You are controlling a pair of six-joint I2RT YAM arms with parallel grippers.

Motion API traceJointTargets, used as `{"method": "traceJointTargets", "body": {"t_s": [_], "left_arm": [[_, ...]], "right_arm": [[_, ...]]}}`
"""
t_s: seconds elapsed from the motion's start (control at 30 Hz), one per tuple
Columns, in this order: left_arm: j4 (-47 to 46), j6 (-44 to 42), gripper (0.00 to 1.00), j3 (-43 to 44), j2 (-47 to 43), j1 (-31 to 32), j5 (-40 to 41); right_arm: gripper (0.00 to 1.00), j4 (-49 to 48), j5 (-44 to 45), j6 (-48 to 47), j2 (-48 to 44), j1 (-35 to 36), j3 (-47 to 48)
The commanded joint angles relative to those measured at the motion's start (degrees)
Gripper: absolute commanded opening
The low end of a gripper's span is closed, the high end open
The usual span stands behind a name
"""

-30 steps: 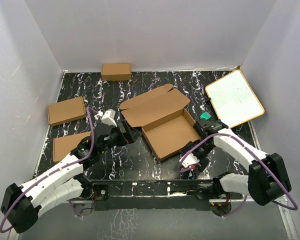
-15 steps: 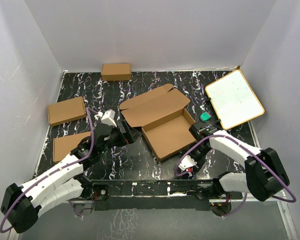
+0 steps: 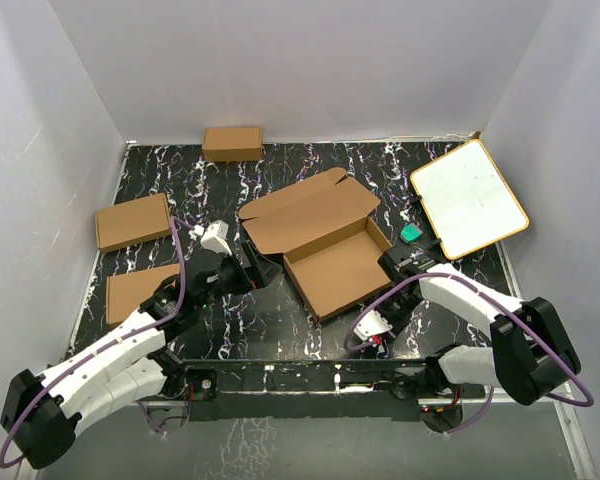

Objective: Fold the paper box

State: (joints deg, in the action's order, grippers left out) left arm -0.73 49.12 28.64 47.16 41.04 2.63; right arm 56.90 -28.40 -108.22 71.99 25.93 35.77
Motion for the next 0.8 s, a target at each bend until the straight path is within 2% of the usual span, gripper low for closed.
{"method": "traceJointTargets", "body": {"t_s": [0.0, 0.37, 0.57, 0.77], "left_arm": [[0.5, 0.4, 0.92, -0.4, -1.6, 0.0, 0.8], [-0.9, 0.6, 0.92, -1.0, -0.8, 0.0, 0.5], [-0.7, 0.4, 0.92, -0.6, -0.3, 0.0, 0.8], [-1.1, 0.7, 0.92, -0.8, -0.2, 0.0, 0.8]], "right_arm": [[0.32, -0.2, -3.0, 3.9, -1.9, 0.5, 0.1], [0.16, 9.5, -15.4, 16.5, -5.2, 0.5, 5.8], [0.16, 9.9, -19.6, 28.6, -7.9, 0.5, 14.1], [0.18, 6.6, -18.7, 39.8, -4.8, 0.4, 25.2]]}}
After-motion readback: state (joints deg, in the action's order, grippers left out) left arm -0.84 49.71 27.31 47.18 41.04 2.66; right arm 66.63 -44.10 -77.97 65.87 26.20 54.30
